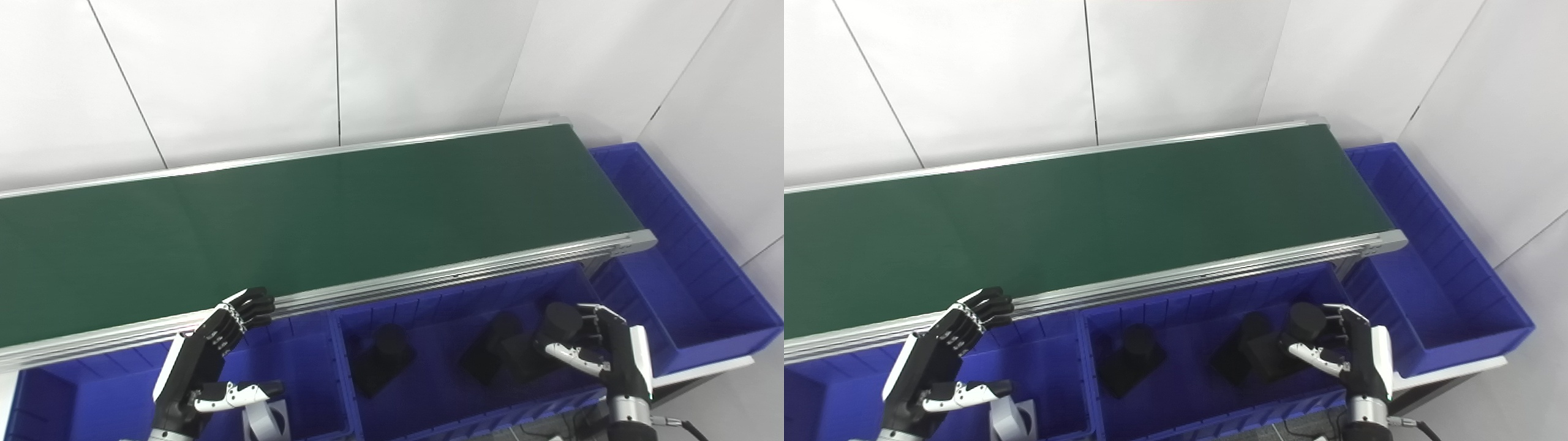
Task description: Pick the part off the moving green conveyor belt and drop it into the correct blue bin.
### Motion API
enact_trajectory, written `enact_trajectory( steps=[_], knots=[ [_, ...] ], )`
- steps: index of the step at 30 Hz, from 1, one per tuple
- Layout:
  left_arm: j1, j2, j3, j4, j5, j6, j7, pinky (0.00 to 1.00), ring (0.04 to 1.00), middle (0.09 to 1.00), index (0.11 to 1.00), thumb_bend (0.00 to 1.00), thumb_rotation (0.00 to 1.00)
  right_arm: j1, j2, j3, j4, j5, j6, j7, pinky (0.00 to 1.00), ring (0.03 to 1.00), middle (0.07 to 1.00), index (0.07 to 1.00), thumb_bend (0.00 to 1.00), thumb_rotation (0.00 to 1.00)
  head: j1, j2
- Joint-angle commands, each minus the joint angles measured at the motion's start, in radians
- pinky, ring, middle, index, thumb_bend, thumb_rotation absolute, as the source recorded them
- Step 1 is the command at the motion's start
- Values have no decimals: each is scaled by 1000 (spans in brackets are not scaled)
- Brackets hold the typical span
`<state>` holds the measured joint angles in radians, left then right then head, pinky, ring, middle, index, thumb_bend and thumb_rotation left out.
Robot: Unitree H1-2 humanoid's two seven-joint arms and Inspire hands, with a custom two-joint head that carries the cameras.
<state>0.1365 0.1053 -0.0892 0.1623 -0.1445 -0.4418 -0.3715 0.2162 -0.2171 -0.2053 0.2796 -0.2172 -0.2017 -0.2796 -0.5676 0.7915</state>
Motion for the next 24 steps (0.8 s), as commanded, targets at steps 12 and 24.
enact_trajectory(
  steps=[12,24],
  knots=[
    [-9,4,-1,-25,-7,-26,-3,742,771,782,789,869,119,-12,-27,7,0,14,-121,13,767,829,884,883,1000,430,3,-2],
    [-23,10,0,1,-24,-27,-14,748,777,784,788,865,106,-20,-2,20,-109,-38,-154,-6,638,731,840,805,996,409,10,-10]
  ],
)
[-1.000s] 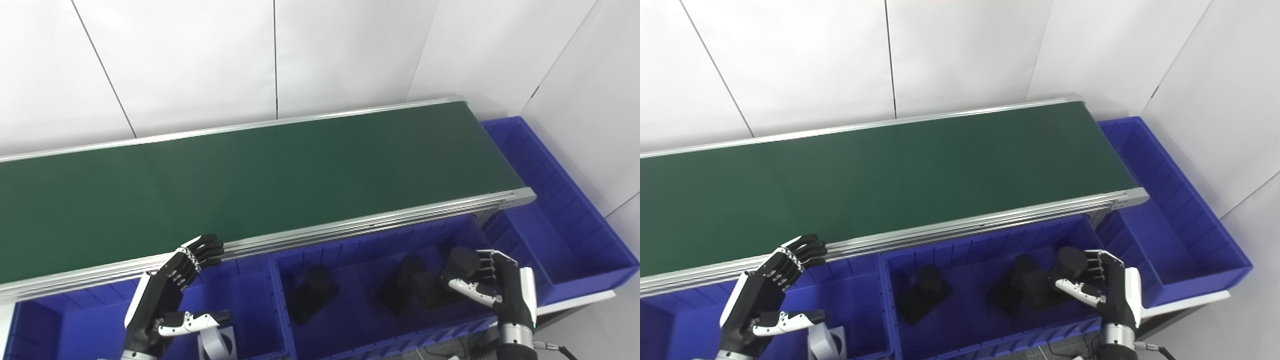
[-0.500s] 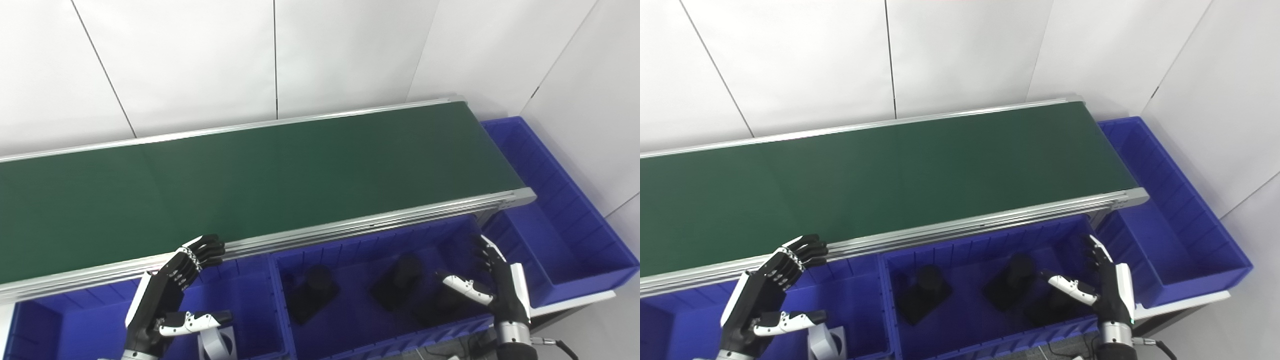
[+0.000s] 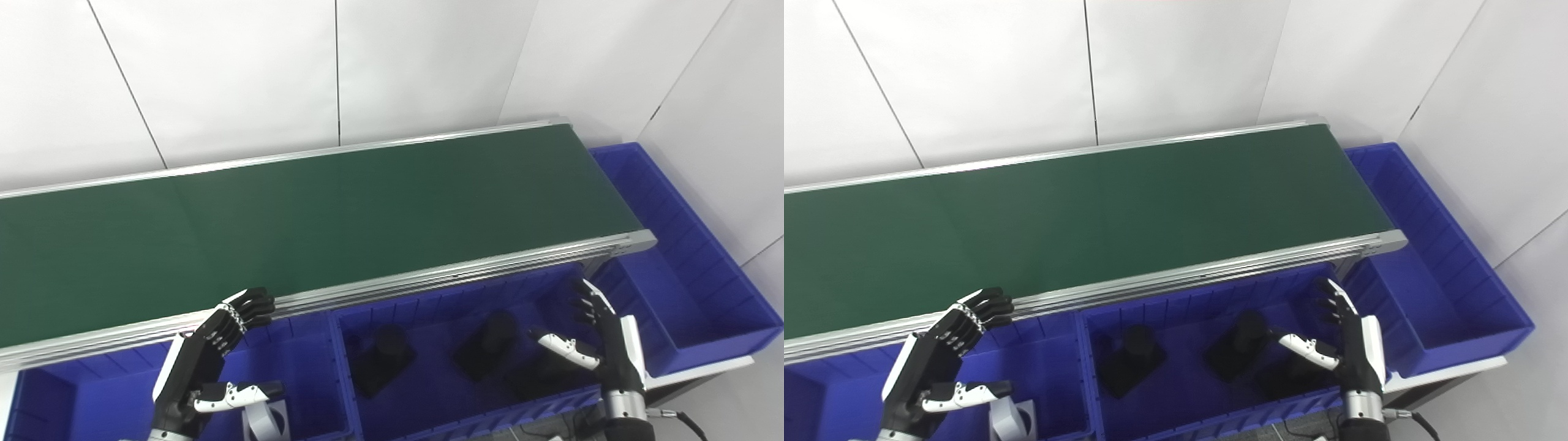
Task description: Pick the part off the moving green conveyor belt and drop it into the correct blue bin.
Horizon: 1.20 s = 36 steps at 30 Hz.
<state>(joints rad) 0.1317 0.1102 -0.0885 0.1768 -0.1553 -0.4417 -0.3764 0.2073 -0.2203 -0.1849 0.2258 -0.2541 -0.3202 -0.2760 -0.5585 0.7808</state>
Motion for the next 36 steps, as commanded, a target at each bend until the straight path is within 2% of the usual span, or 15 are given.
enact_trajectory(
  steps=[1,3,6,9,15,18,19,22,26,27,28,29,30,33,36],
  knots=[
    [-19,3,-1,-11,-13,-27,-10,745,775,783,789,866,103,-11,8,3,-83,9,-38,-2,627,719,848,797,986,396,6,1],
    [-22,1,1,-7,-14,-27,-13,742,772,782,789,867,98,-12,19,11,-128,33,-49,15,613,706,840,787,972,368,8,-1],
    [-28,0,9,2,-8,-27,-13,738,770,782,787,871,102,-17,35,40,-201,63,-76,45,614,704,780,769,955,317,0,-4],
    [-35,4,18,12,-9,-27,-18,736,769,784,783,870,110,-24,54,79,-280,86,-76,81,626,706,765,769,977,336,-15,-10],
    [-52,11,25,35,-24,-27,-43,744,771,782,784,862,93,-32,78,161,-435,107,24,178,623,704,772,771,990,356,-5,-16],
    [-57,6,26,43,-14,-28,-42,741,770,779,782,864,91,-39,77,203,-473,121,56,229,621,706,779,778,996,364,46,-21],
    [-58,5,27,44,-12,-28,-41,739,769,778,780,864,83,-41,76,211,-476,124,59,240,623,711,788,780,998,378,46,-21],
    [-55,-4,24,42,12,-28,-33,739,770,776,777,876,85,-61,70,258,-421,116,-6,283,602,699,801,765,990,368,117,-29],
    [-46,-18,16,44,50,-28,-13,740,769,771,771,896,96,-66,83,298,-361,81,-51,289,581,698,794,750,1000,383,203,-28],
    [-43,-22,14,43,58,-28,-10,740,769,772,770,898,92,-63,83,305,-353,78,-54,292,583,706,798,754,1000,390,247,-27],
    [-41,-24,13,42,63,-28,-8,740,769,772,769,898,91,-61,83,308,-348,77,-56,293,584,709,801,757,1000,393,247,-27],
    [-38,-28,10,41,77,-28,-2,740,769,772,769,899,91,-58,83,318,-333,75,-60,298,585,711,802,758,1000,395,288,-28],
    [-36,-30,8,40,86,-28,2,735,766,769,765,894,99,-56,83,325,-323,74,-63,301,597,713,811,760,1000,389,288,-28],
    [-30,-37,-1,37,115,-28,20,734,770,776,764,890,105,-53,87,340,-272,80,-98,304,594,707,812,755,1000,376,359,-28],
    [-23,-42,-12,32,136,-28,42,723,762,771,755,898,103,-52,90,347,-227,84,-135,300,581,707,807,749,1000,354,383,-27]
  ],
)
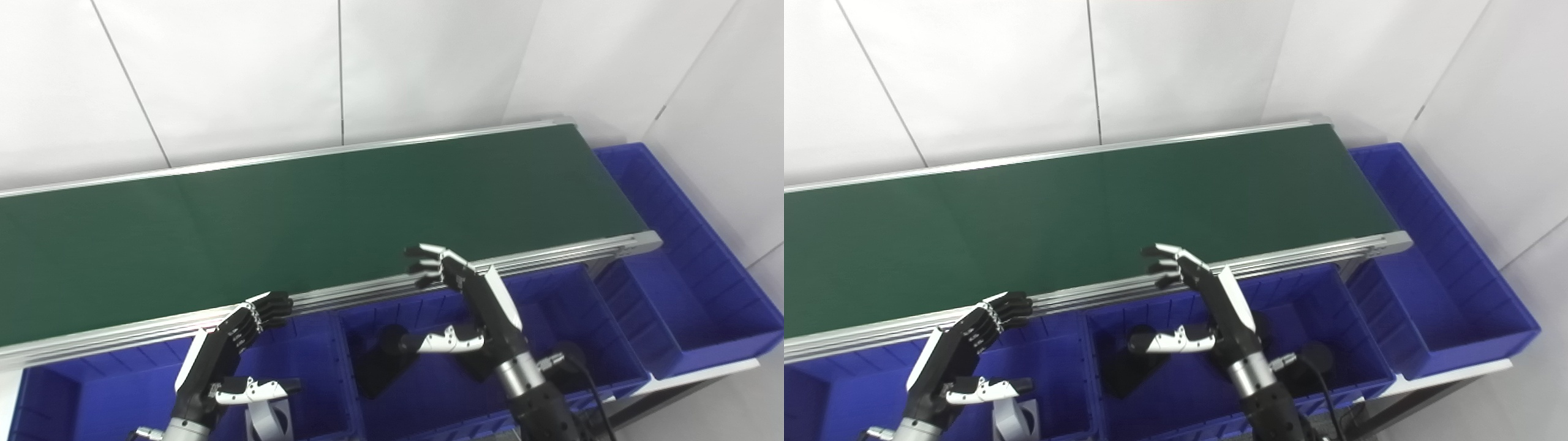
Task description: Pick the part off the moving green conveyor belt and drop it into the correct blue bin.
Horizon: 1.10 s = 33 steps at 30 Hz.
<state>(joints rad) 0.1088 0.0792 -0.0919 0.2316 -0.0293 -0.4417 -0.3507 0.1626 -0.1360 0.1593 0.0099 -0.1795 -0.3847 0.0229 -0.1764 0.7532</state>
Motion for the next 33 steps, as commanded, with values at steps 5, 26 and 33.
enact_trajectory(
  steps=[5,26,33],
  knots=[
    [11,-12,-29,-37,47,-28,56,706,753,767,753,896,106,-3,6,20,34,9,-84,-7,590,706,806,755,987,346,43,3],
    [27,-15,-83,-44,64,-28,115,696,743,759,752,910,115,1,-19,76,92,18,-85,-32,582,707,802,751,933,344,122,-13],
    [23,-25,-116,-37,94,-28,154,693,743,763,750,906,118,-4,-32,80,103,26,-85,-37,576,707,799,749,911,339,207,-24]
  ],
)
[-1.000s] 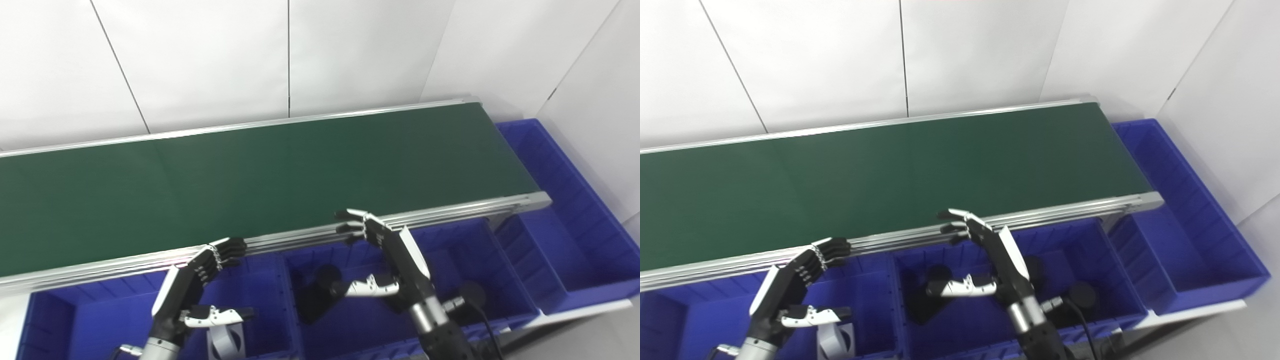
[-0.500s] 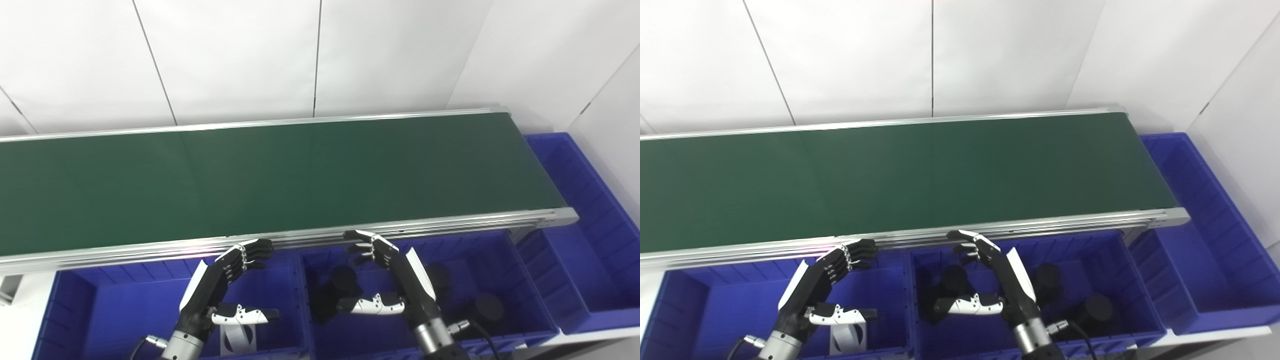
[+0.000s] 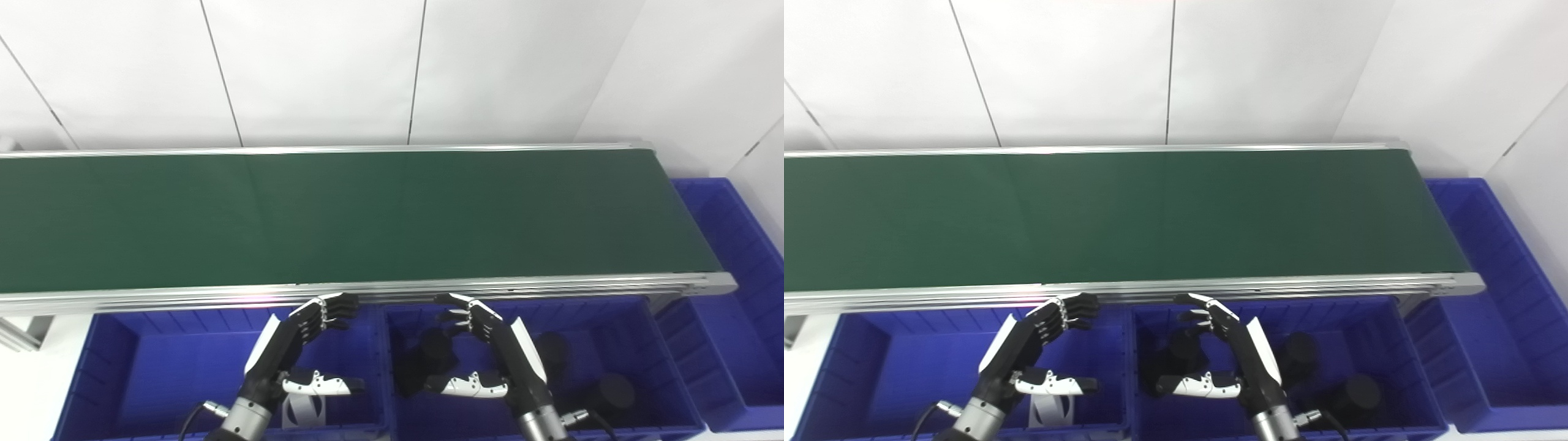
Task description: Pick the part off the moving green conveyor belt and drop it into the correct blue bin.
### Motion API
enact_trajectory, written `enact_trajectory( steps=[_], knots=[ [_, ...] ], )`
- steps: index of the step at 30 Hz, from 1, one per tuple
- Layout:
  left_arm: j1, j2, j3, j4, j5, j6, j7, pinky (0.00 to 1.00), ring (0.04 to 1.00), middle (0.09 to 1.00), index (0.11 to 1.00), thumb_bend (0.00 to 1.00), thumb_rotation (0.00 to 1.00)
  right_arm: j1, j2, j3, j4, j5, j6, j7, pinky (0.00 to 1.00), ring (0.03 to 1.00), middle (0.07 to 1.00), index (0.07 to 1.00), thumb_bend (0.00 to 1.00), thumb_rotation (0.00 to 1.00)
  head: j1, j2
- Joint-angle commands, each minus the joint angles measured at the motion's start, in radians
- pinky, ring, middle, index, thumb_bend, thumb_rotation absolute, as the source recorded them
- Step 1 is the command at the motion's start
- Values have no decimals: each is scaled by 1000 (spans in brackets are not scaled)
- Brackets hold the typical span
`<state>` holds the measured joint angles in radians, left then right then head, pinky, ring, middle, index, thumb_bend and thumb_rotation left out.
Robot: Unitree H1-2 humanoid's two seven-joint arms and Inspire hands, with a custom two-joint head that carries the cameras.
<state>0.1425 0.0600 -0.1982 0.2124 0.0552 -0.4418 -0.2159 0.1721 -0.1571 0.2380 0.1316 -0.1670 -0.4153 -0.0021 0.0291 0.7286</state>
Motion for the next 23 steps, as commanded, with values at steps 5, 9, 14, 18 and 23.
enact_trajectory(
  steps=[5,9,14,18,23],
  knots=[
    [-10,-8,-30,-23,37,-28,53,683,737,764,751,899,116,-16,-24,7,-14,19,-54,-6,587,712,805,748,904,355,-4,3],
    [-10,-1,-39,-23,30,-28,62,680,736,765,750,908,133,-15,-28,12,-18,28,-55,-6,594,714,810,749,905,336,-11,3],
    [-12,4,-48,-26,39,-28,74,685,737,763,750,899,120,-18,-30,17,-14,22,-54,-12,585,716,806,749,904,342,-13,2],
    [-14,6,-50,-24,39,-27,78,688,740,765,753,901,129,-22,-27,20,-12,20,-54,-15,584,718,799,747,902,329,-19,1],
    [-15,12,-52,-23,38,-27,84,686,741,765,753,897,123,-35,-17,26,-1,13,-54,-12,577,708,791,745,904,325,-37,-4]
  ],
)
